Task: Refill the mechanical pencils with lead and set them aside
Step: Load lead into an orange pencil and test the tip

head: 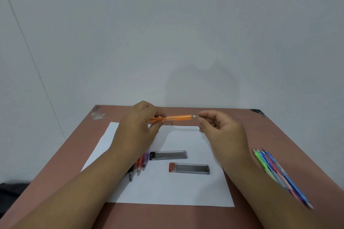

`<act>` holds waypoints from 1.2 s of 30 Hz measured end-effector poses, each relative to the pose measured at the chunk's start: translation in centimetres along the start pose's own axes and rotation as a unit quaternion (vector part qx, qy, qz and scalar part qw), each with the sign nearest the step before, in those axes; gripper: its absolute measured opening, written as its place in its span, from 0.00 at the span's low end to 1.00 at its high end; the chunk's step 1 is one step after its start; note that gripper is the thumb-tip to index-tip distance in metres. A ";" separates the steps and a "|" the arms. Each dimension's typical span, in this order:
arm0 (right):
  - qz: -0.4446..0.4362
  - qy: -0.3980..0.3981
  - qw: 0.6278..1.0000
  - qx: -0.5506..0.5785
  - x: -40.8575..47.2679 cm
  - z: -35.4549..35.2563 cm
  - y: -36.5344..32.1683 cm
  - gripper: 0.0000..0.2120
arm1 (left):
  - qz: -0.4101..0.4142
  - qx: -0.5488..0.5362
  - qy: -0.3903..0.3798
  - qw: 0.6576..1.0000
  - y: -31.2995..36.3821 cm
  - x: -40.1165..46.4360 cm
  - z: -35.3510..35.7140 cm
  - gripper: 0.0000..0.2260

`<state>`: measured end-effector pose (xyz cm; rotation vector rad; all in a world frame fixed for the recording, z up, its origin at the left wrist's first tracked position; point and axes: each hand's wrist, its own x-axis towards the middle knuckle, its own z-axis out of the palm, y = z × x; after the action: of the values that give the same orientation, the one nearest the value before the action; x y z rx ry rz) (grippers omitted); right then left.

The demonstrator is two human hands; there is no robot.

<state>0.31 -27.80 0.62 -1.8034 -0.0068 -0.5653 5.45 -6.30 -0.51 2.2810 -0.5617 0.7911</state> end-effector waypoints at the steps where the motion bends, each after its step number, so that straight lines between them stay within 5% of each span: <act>1: 0.005 -0.001 1.000 0.006 0.0 0.0 0.0 0.08 | 0.002 -0.003 0.000 1.000 0.0 0.0 0.0 0.05; 30: 0.061 -0.012 0.997 0.039 0.0 -0.2 -0.5 0.06 | 0.020 -0.062 -0.036 0.997 0.7 -0.3 -0.3 0.06; 36: 0.188 -0.040 0.954 0.232 0.0 0.0 -1.4 0.16 | -0.008 -0.097 -0.084 0.992 3.1 -0.8 -0.1 0.06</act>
<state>-0.12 -27.37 1.84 -1.3204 0.1358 -0.1941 3.05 -8.25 0.39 2.1797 -0.6664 0.5156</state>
